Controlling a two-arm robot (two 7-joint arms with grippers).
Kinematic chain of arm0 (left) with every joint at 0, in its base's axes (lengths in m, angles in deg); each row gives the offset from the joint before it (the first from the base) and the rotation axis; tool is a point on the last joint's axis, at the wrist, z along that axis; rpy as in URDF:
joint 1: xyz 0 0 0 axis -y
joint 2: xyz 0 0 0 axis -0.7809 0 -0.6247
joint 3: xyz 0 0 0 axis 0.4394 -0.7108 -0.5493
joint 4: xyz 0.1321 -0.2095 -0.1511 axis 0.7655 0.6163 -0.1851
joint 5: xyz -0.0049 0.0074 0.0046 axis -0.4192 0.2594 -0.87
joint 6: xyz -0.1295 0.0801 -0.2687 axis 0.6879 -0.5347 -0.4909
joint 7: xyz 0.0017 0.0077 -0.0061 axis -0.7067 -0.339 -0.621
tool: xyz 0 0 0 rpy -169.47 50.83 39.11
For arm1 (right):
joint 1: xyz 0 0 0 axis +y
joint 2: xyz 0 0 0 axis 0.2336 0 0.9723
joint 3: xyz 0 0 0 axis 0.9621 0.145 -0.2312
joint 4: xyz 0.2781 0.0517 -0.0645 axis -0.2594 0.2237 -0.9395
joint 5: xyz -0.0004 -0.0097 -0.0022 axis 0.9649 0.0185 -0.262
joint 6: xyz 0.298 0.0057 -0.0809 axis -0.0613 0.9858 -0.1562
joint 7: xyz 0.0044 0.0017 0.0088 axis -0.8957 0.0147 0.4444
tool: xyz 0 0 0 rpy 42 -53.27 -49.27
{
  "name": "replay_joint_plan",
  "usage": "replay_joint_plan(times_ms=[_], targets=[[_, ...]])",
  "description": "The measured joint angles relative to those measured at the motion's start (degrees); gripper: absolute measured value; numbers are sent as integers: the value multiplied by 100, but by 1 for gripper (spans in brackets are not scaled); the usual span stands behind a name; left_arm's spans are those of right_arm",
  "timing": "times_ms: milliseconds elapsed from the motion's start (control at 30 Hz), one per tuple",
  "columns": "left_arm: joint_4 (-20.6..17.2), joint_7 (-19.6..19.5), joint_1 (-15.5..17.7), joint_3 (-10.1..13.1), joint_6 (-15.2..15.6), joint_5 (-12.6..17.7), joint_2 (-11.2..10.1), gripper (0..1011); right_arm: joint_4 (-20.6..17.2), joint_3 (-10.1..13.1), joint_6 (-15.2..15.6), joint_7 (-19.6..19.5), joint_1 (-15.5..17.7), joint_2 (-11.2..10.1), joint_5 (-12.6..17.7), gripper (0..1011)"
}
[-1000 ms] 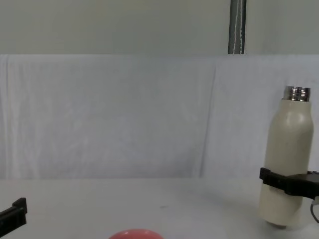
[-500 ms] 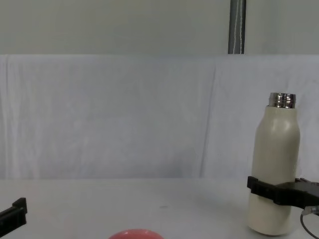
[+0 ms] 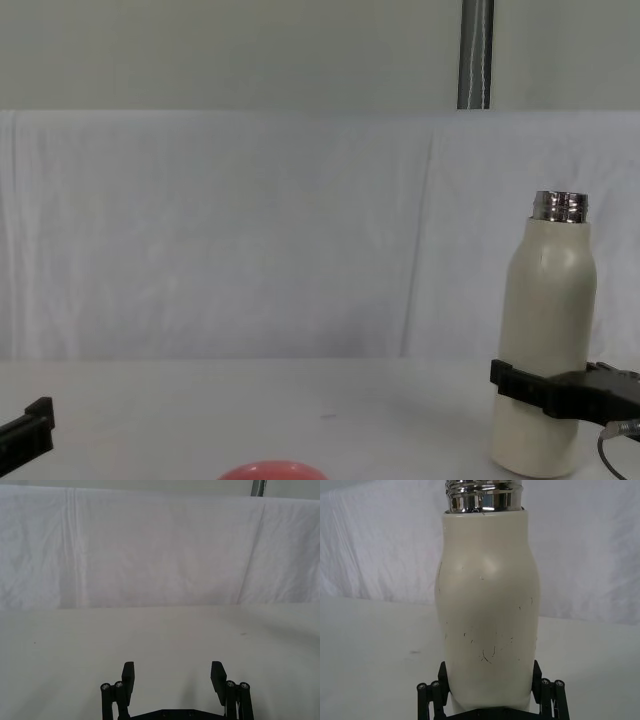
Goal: Grasp the thermos with one hand and pour water into the cup lid.
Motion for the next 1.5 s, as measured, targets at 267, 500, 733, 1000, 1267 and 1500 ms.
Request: replay_joint_plan(times_ms=[267, 500, 733, 1000, 1267, 1500], targets=[[0, 0, 0, 0, 0, 0, 0, 1001, -1, 0, 1, -7, 0, -3, 0, 955], [0, 0, 0, 0, 0, 0, 0, 1001, -1, 3, 4, -11, -1, -5, 1, 955], [0, 0, 0, 0, 0, 0, 0, 1001, -1, 6, 9, -16, -1, -6, 3, 1000], [0, 0, 0, 0, 0, 0, 0, 1001, 0, 7, 11, -16, -1, -6, 6, 1000], [0, 0, 0, 0, 0, 0, 0, 1001, -1, 7, 11, -16, -1, -6, 9, 1000], [0, 0, 0, 0, 0, 0, 0, 1001, -1, 8, 11, -16, -1, -5, 10, 1000]])
